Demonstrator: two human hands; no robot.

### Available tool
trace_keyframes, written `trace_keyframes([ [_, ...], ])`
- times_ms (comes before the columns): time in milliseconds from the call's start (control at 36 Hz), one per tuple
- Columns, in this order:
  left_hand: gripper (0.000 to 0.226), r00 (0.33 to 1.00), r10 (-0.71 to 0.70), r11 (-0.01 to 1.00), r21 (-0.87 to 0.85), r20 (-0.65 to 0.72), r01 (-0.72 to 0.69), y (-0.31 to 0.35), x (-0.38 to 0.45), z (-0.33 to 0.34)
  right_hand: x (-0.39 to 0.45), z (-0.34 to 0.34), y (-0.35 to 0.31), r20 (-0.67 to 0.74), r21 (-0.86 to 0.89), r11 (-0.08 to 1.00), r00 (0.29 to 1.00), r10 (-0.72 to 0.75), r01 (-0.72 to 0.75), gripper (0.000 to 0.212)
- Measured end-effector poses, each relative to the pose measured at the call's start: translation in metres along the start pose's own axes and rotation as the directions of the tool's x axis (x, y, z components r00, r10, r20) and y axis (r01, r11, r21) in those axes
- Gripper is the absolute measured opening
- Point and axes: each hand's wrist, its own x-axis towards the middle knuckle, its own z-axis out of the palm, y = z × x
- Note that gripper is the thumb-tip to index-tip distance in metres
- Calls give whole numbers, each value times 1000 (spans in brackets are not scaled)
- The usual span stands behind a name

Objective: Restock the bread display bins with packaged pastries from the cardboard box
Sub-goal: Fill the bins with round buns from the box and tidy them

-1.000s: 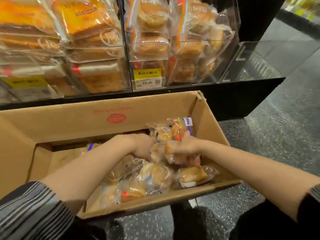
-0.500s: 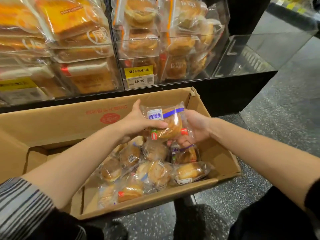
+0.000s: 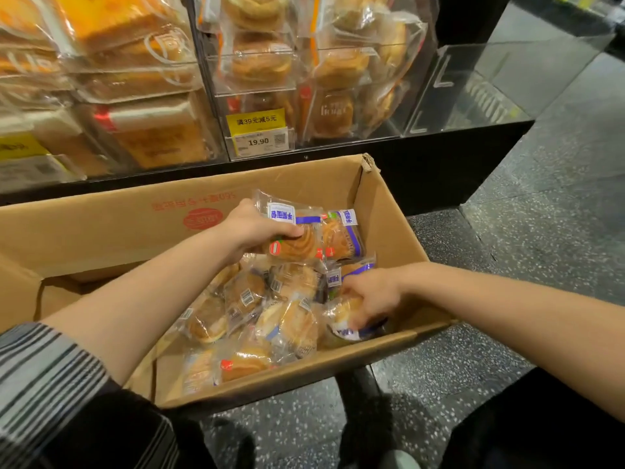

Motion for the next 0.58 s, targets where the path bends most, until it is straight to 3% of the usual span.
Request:
trace_keyframes([
  [83, 51, 1000, -6, 998, -69, -7, 5, 3, 0, 6, -5, -12, 3, -21, 145, 989, 1000, -16, 19, 44],
  [139, 50, 1000, -4, 991, -131, -25, 1, 5, 0, 10, -10, -21, 8, -32, 345, 937, 998, -54, 62, 29],
  [250, 53, 993, 10, 979, -200, -116, -33, 11, 0, 12, -22, -31, 20, -137, 721, 669, 983, -121, 183, 49],
  [361, 39, 980, 32, 954, -286, -196, -88, 19, 0, 16, -30, -42, 22, -316, 857, 405, 946, -75, 319, 25],
  [417, 33, 990, 6, 899, -432, -142, -67, 25, -4, 17, -36, -48, 21, -359, 869, 328, 928, -99, 371, 32],
  [472, 44, 999, 12, 826, -562, -53, -39, 31, -7, 16, -43, -53, 23, -368, 868, 306, 921, -128, 390, 42],
  [528, 53, 1000, 27, 799, -601, 16, -12, 37, -9, 15, -48, -57, 25, -365, 866, 292, 913, -183, 405, 49],
  [583, 36, 999, 34, 813, -582, 26, -13, 47, -17, 16, -54, -59, 26, -360, 862, 262, 889, -283, 433, 71],
])
